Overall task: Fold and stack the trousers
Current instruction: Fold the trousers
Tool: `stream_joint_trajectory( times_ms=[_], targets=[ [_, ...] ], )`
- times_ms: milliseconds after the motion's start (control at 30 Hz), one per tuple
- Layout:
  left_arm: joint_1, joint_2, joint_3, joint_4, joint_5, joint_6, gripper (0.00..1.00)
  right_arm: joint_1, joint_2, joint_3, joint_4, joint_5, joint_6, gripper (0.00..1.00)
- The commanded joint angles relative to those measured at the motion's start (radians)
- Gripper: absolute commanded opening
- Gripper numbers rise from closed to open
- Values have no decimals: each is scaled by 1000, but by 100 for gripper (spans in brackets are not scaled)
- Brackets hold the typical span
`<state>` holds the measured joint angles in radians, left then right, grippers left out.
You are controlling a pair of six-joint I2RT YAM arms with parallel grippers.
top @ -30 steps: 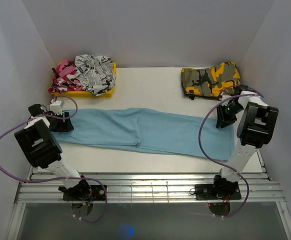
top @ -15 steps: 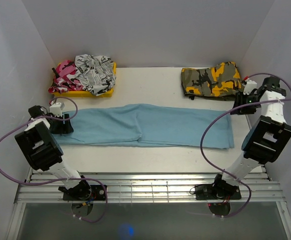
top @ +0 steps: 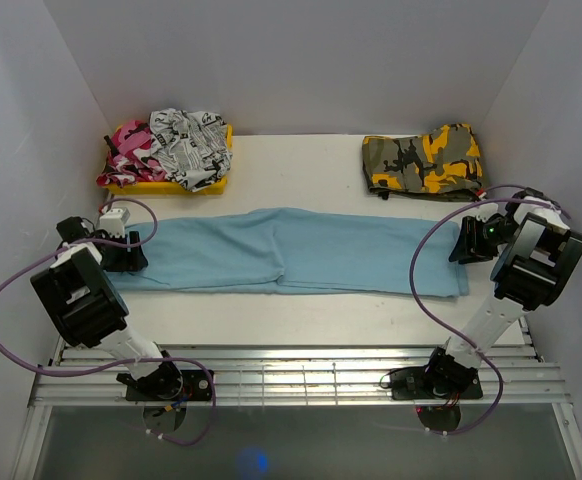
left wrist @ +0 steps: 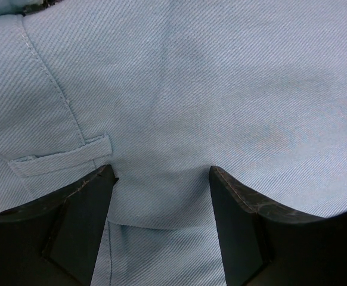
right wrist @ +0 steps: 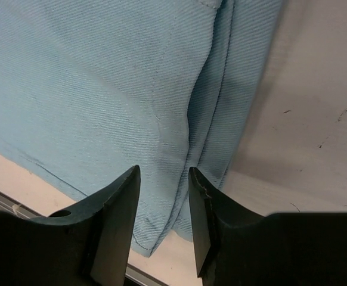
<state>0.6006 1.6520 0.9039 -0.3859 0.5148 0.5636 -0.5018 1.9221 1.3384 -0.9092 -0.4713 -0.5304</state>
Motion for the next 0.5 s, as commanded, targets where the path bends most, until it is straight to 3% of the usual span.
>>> stream_joint_trajectory(
  times_ms=[0,233,467],
  targets=[
    [-2,20,-53,-97,42,-24,75,-3,-5,-11,46,16,20,44],
    [-2,68,-42,-91,53,-36,75,-3,-49,-59,92,88,27,47],
    [-2,78,-45,-79,45,-28,75,-3,-11,-99,102,57,29,48]
  ],
)
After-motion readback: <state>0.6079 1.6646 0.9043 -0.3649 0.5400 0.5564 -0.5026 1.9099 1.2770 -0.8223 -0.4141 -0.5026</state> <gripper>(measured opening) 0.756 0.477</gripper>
